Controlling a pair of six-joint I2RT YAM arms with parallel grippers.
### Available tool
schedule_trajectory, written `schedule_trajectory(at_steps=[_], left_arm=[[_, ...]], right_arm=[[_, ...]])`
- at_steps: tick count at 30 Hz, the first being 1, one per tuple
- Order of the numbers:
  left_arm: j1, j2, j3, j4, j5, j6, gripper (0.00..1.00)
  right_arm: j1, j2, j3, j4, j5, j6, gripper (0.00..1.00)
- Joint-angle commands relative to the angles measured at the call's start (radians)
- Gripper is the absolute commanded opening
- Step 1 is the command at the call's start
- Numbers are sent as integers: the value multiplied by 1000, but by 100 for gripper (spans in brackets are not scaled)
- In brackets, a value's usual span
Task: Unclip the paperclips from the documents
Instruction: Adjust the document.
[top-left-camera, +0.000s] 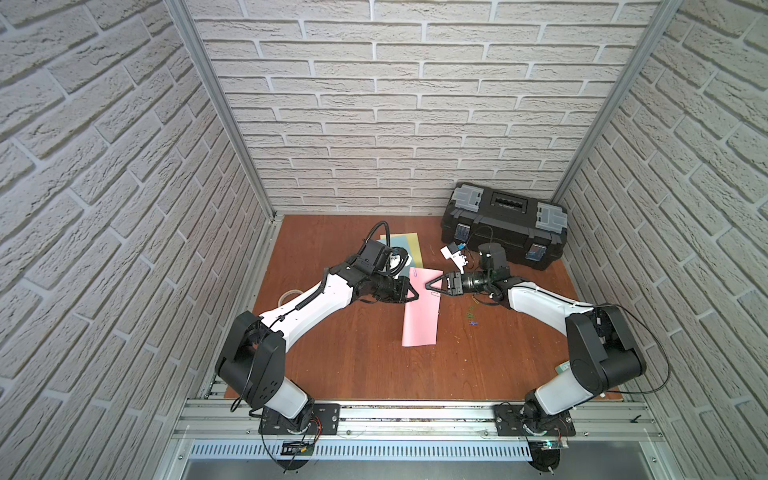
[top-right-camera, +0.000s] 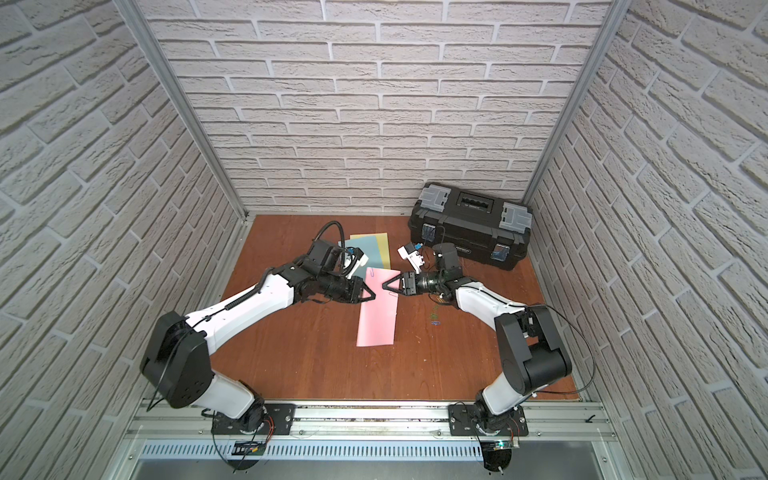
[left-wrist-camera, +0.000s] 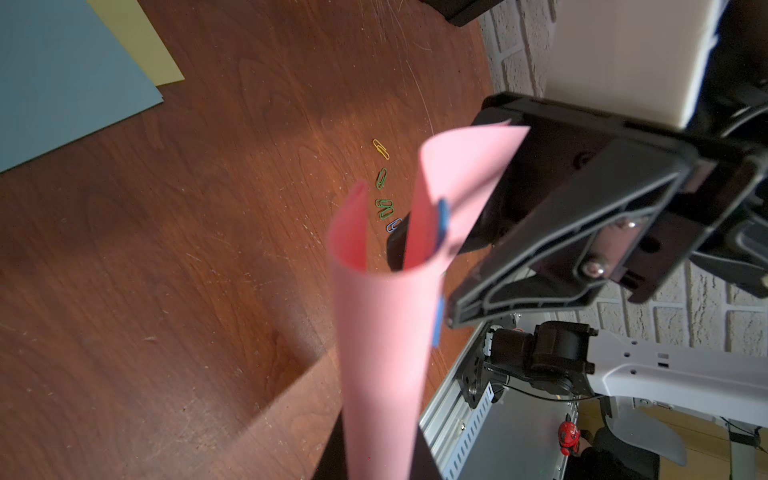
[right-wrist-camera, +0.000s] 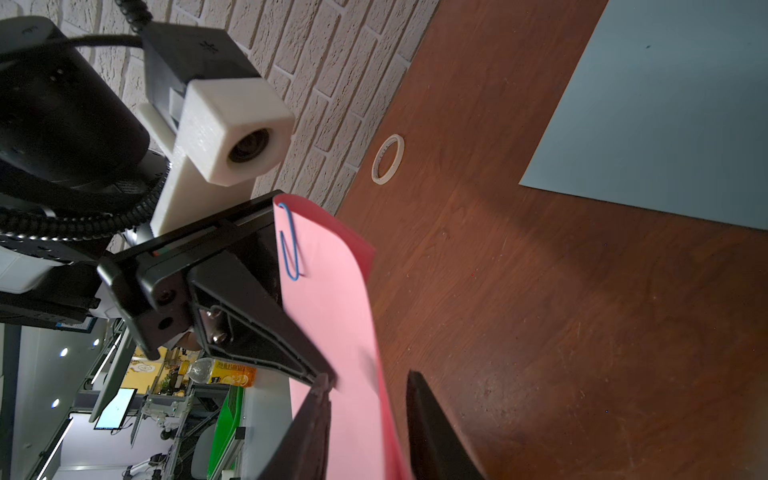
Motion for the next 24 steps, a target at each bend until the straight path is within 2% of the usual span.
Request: schedule_trajectory(at_steps=[1,7,11,16,18,20,24], left_arm=[[6,-17,10,12,25,24,16],[5,-18,9,2,35,34,15],[4,-15,8,-4,37,41,15],[5,-15,7,-3,36,45,15],[6,-15,6,-2,33,45,16],[6,-15,7,-1,31,47,19],[20,-27,-1,4,25,51,36]], right_arm=[[3,-13,24,2,-16,-19,28],[3,-13,35,6,-8,-15,22],[3,-10,37,17,-5,-4,16],[3,-13,32,20,-1,1,3],[3,-17,33,12,3,-4,3],[2,-23,33,7,4,-8,3],[-3,-46,32,-16,6,-19,3]])
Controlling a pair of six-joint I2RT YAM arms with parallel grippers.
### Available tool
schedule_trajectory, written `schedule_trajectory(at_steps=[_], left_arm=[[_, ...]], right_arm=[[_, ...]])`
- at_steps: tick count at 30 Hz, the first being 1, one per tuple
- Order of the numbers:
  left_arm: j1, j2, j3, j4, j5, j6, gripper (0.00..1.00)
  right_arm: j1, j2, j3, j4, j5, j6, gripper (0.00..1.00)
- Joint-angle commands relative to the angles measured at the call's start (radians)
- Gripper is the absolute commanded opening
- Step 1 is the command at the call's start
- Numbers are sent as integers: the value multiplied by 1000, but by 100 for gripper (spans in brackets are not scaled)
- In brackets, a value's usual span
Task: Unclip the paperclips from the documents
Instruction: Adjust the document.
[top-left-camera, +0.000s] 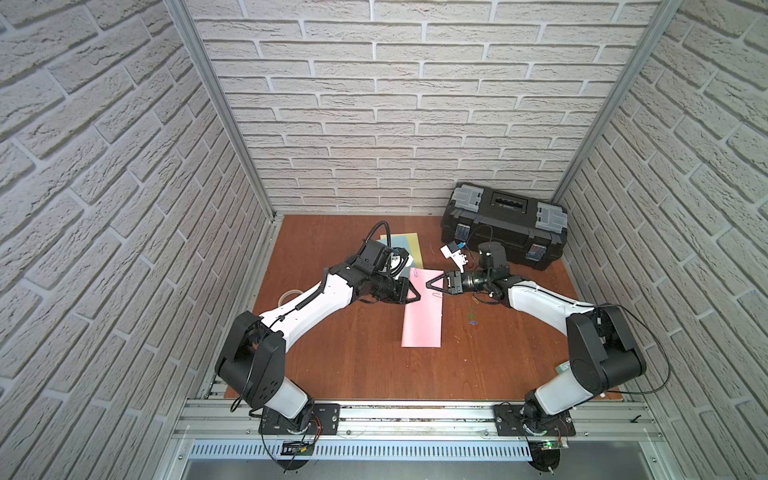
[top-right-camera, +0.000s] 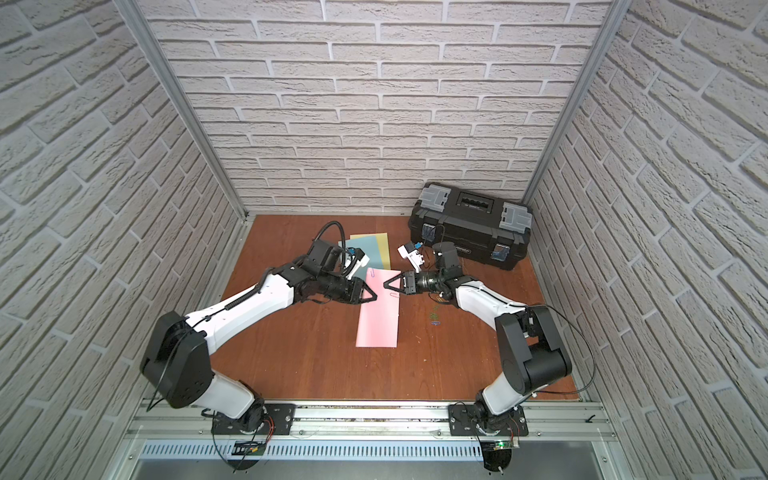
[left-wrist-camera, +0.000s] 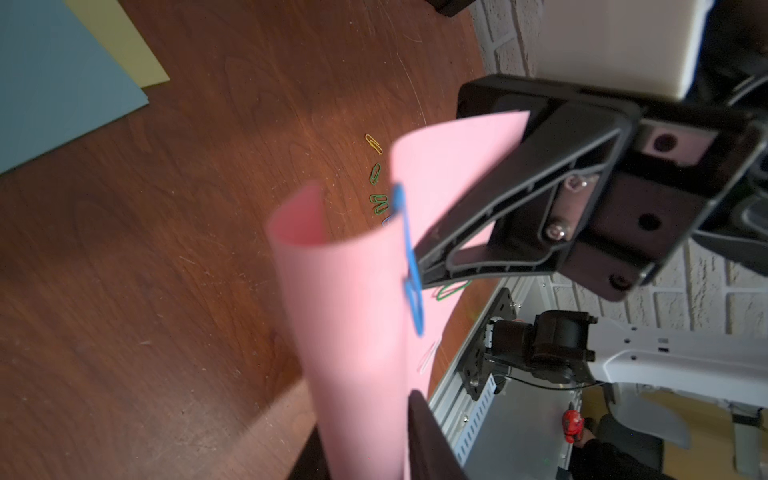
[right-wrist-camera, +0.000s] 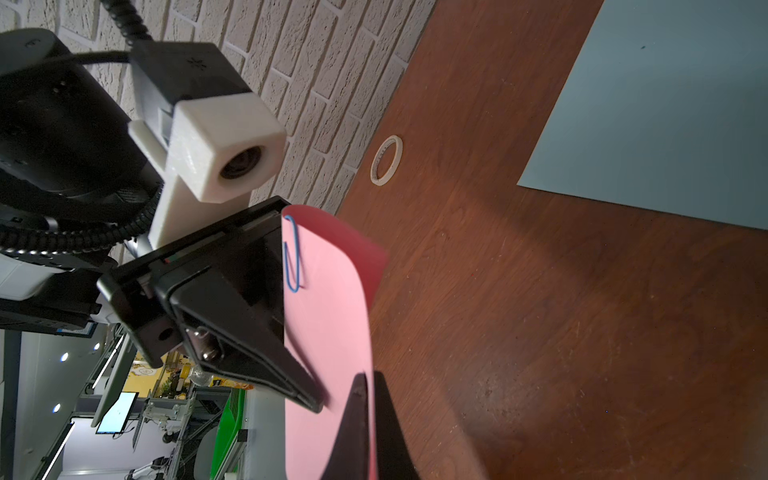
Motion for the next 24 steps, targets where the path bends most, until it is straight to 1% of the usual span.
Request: schedule_trajectory(at_steps=[1,3,6,16,19,24], left_arm=[[23,-33,-7,14,7,22,41],[43,-53,-24,33,4,21,49],[80,-82,-51,72,4,23,57],[175,-130,-132,250,43,40,68],[199,-136,-160,308,74,52,71],[224,-137,-217,453,147,70,74]], right_arm=[[-5,-52,19,-3,-1,-23,3],[-14,-72,22,-34,-2,-37,3],[-27,-102,36,-94,-3,-71,3],[-53,-167,97,-276,-13,-164,3],[-62,-185,111,-303,-16,-171,3],[-64,-207,127,-311,-34,-155,3]])
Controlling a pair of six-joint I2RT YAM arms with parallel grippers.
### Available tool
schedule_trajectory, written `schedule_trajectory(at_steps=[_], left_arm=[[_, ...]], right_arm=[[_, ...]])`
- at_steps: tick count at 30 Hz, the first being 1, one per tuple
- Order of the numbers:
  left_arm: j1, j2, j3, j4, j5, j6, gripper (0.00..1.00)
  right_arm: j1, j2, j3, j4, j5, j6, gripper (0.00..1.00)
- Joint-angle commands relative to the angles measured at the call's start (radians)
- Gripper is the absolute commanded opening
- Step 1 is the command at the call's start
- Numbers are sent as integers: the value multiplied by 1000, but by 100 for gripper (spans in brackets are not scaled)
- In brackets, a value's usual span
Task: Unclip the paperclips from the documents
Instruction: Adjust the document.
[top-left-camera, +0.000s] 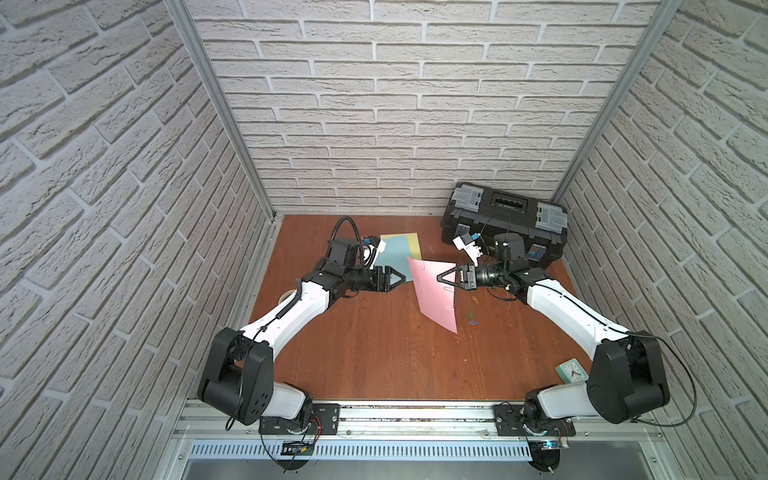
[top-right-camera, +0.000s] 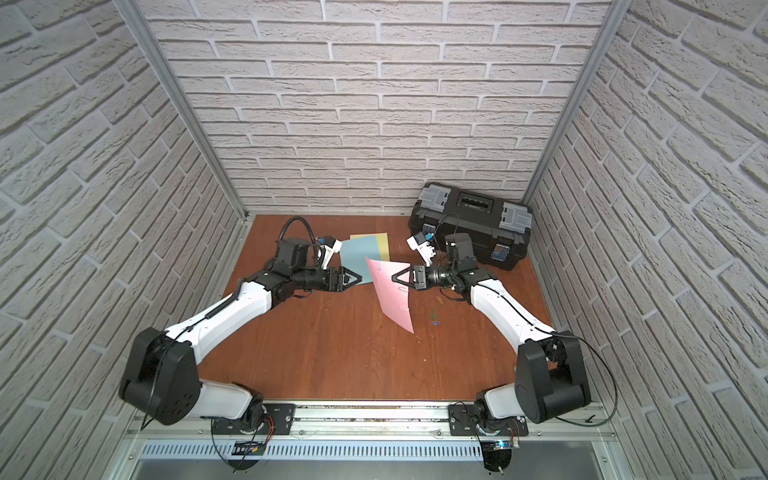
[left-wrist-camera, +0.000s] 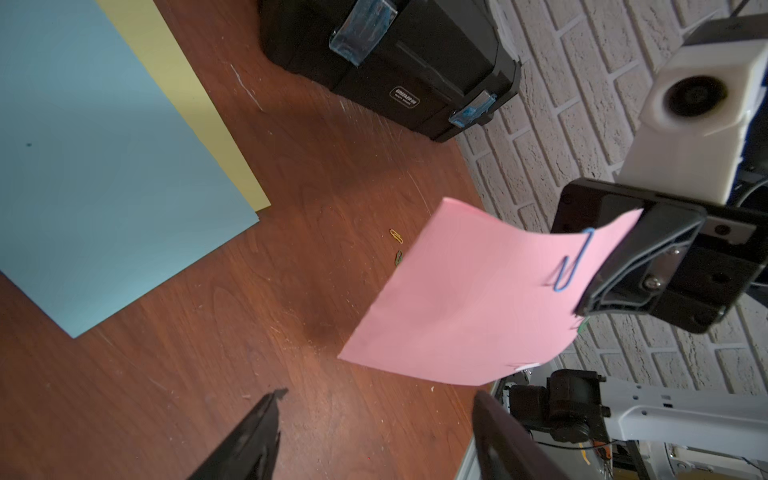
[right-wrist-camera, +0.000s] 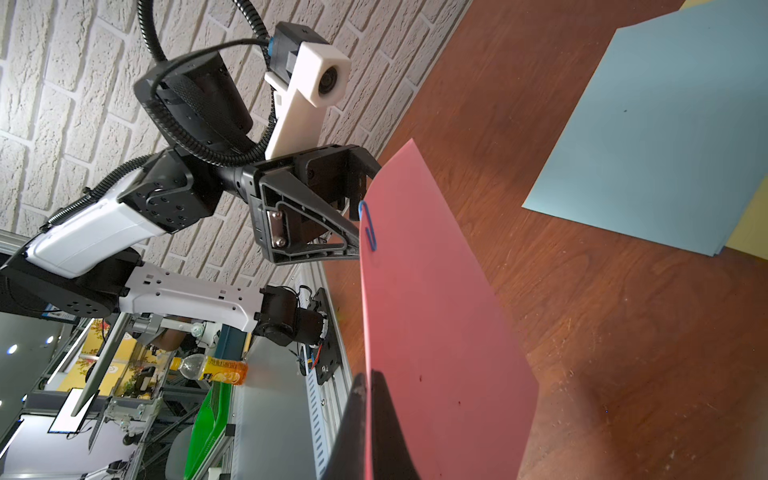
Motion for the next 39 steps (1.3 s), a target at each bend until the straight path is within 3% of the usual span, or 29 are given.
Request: schedule_trajectory(at_steps=[1,10,23,32,39], left_arm=[[15,-21,-35,172,79,39,75],[25,32,-47,383,199,39,89],[-10,124,4,571,292,-10,92],[-50,130,33,662,380,-78,85],[-48,87,26,591,390,-61,72]], right_arm=[[-5,-42,34,-12,-34,-6,3],[-3,-66,58,-19,-84,22,3],[25,-44,71,40,-124,76,3],[15,10,105,13,-69,53,3],[-23,30,107,-3,-10,58,3]])
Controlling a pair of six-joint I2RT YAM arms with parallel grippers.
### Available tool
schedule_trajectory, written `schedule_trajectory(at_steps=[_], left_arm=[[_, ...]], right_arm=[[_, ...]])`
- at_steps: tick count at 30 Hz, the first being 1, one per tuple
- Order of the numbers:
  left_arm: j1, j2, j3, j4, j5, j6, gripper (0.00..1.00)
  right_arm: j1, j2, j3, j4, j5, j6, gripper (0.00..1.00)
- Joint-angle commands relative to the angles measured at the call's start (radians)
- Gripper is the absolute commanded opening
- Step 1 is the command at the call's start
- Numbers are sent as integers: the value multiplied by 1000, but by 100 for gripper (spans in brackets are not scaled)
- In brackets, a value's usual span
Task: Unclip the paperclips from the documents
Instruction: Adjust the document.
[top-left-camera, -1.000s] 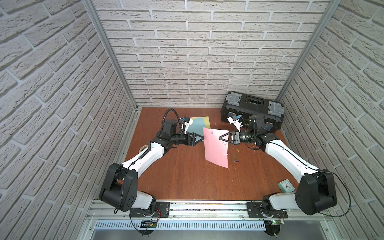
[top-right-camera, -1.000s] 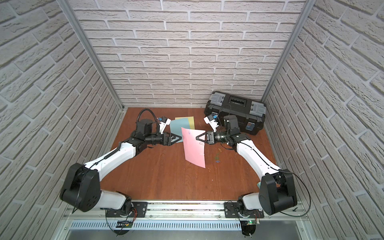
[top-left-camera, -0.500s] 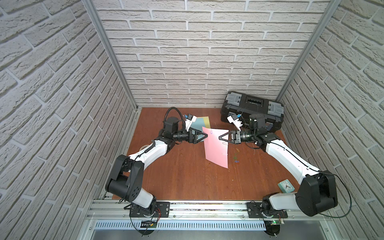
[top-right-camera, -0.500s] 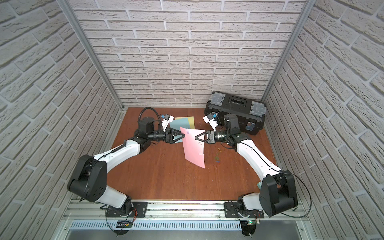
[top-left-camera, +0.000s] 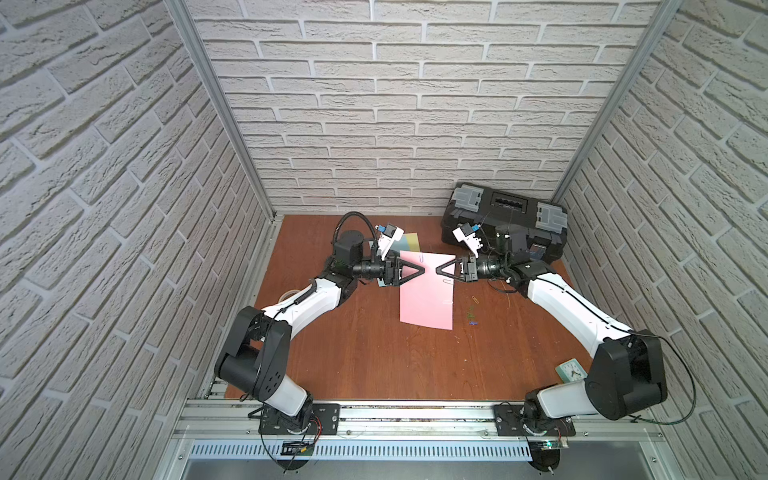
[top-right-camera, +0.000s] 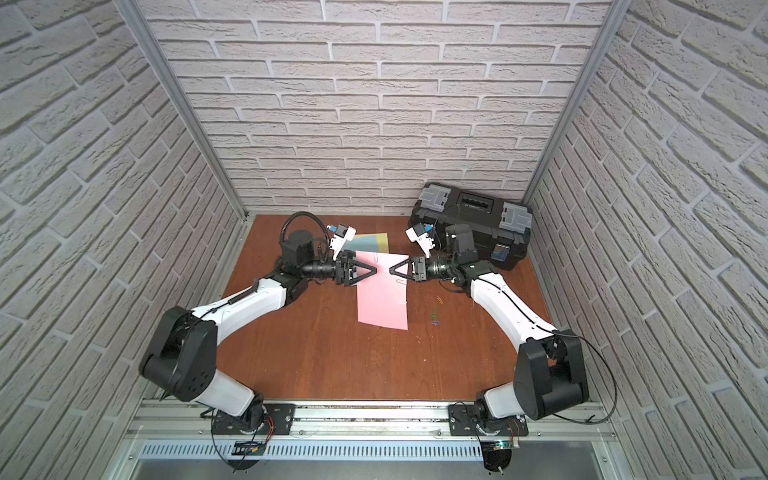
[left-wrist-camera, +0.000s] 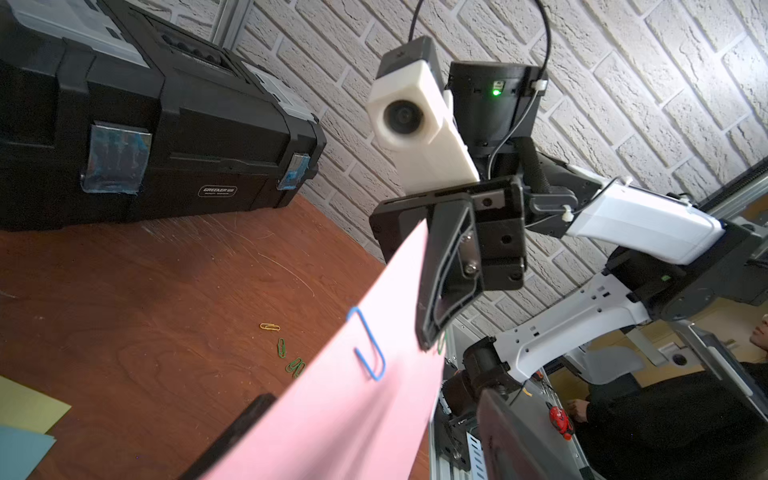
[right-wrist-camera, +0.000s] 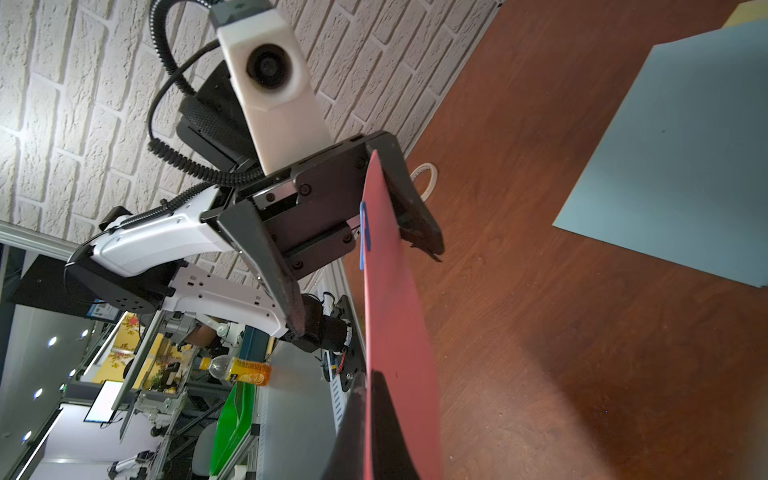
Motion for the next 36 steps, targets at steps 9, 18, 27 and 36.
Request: schedule_trajectory(at_steps=[9,18,27,36], left_arm=[[-4,-24,58,-44,46,25,39],[-5,-10,76,-103,22,48,7],[-2,-22,107,-206,6,110,0],[2,-19,124,-254,7,132,0]], right_arm=[[-13,21,33,-17,24,-22,3],[-11,23,31,-49,28,-50,3],[-11,17,34,-83,31,-80,3],[-9,23,56,-151,50,-143,25]])
